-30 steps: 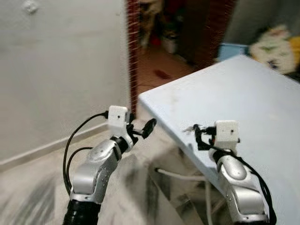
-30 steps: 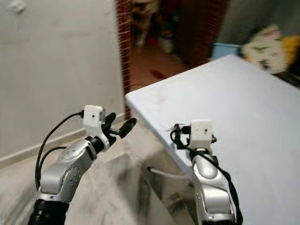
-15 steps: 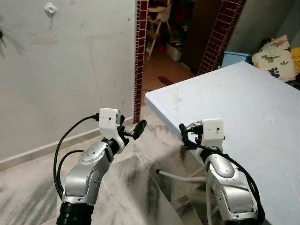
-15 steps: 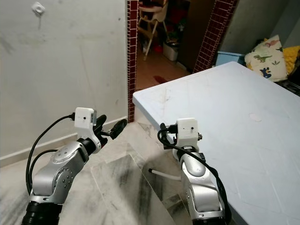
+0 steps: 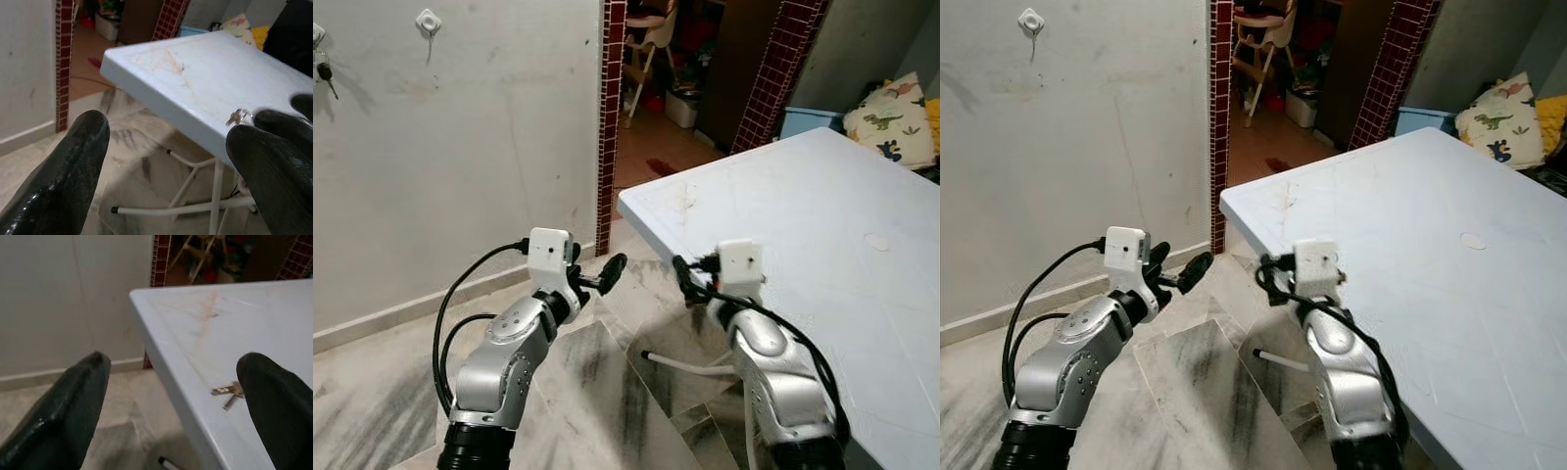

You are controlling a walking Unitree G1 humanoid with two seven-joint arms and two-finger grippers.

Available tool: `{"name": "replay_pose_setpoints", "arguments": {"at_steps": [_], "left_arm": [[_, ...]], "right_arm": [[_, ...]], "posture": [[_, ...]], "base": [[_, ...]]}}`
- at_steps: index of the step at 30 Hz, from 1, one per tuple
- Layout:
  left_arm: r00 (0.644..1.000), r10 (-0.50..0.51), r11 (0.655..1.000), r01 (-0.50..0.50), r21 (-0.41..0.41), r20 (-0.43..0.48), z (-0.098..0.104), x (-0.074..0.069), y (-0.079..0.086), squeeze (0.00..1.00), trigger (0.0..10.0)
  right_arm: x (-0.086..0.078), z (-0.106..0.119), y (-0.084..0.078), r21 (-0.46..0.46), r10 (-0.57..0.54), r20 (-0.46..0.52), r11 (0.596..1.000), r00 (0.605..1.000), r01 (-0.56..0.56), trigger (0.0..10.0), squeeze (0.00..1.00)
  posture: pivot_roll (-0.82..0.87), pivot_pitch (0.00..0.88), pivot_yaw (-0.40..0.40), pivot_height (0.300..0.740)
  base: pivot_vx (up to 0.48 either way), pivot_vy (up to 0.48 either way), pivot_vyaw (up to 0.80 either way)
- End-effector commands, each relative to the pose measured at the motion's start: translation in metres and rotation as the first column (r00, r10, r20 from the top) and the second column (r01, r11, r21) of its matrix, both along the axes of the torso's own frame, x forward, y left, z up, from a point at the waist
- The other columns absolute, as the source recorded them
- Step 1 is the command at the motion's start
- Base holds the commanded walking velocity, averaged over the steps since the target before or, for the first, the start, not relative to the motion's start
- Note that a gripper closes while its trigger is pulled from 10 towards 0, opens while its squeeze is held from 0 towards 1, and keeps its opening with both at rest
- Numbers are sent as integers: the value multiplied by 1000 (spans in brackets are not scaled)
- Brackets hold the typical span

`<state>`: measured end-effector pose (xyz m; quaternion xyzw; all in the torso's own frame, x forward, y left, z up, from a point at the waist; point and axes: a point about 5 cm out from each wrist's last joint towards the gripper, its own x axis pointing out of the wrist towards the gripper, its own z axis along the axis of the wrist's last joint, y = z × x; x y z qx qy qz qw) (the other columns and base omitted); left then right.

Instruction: Hang keys on a hook

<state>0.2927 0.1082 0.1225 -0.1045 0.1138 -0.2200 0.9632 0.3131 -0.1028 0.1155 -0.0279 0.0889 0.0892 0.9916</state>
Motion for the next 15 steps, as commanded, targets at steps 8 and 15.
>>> {"name": "replay_pose_setpoints", "arguments": {"at_steps": [8, 15], "left_arm": [[998, -29, 997, 33, 73, -58, -15, -27, 7, 0, 10000], [997, -32, 996, 37, 79, -63, -16, -32, 7, 0, 10000]], "right_arm": [[22, 0, -21, -7, -199, 3, 980, 980, 199, 10000, 0], [23, -20, -31, 29, -302, -103, 951, 948, 306, 10000, 0]], "posture": [[158, 0, -84, 740], [171, 0, -88, 740]], "base": [[0, 0, 0], [0, 0, 0]]}}
